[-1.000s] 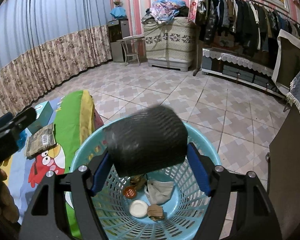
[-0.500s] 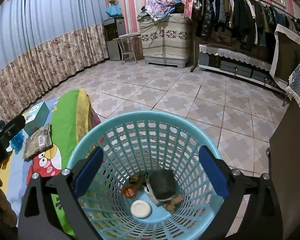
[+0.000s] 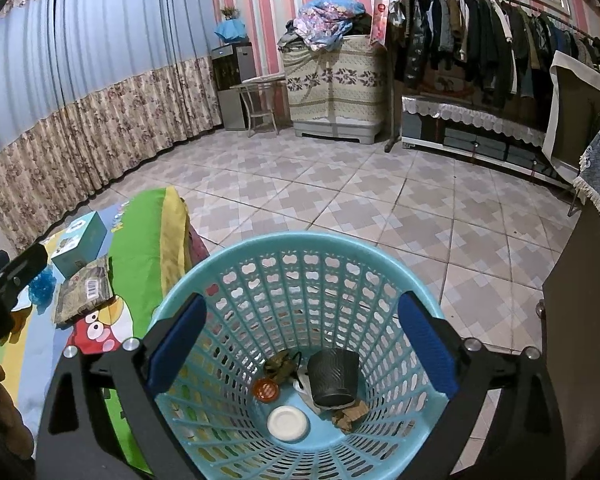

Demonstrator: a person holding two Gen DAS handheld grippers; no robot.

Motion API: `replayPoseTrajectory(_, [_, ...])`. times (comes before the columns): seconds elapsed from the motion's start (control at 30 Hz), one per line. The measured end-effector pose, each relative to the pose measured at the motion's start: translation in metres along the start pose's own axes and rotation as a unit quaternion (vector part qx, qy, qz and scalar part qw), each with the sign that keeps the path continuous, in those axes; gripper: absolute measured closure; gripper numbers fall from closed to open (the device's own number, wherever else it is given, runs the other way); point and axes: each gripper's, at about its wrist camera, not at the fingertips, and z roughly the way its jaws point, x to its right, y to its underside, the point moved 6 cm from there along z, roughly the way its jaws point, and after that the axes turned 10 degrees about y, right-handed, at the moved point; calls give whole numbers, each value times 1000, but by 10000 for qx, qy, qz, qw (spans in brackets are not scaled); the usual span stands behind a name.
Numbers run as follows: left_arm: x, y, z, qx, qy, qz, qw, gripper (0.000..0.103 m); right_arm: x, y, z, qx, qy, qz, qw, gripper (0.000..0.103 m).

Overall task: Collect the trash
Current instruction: 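Move both open tools back over the play mat toward the remaining items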

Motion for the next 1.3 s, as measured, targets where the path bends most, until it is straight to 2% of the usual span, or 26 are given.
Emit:
replayPoseTrajectory(0.33, [-27,10,-20,-24,-221,-106,9997,6,-12,0,-5,137,-93,-109,9998,9])
replayPoseTrajectory(0.7, [-73,30,-48,-65,-510,-367,9980,6,-49,6,-22,349,-283,-480,9978,9])
replayPoseTrajectory(1.0, [-131,53,-72,-136,-825,-730,9938,6,-82,20,-25,297,-595,-736,9951,8])
replayPoseTrajectory(1.3, [-196,81,-92,-246,-1240,-974,9872,6,-107,39,-15,110,-589,-1106,9921,8])
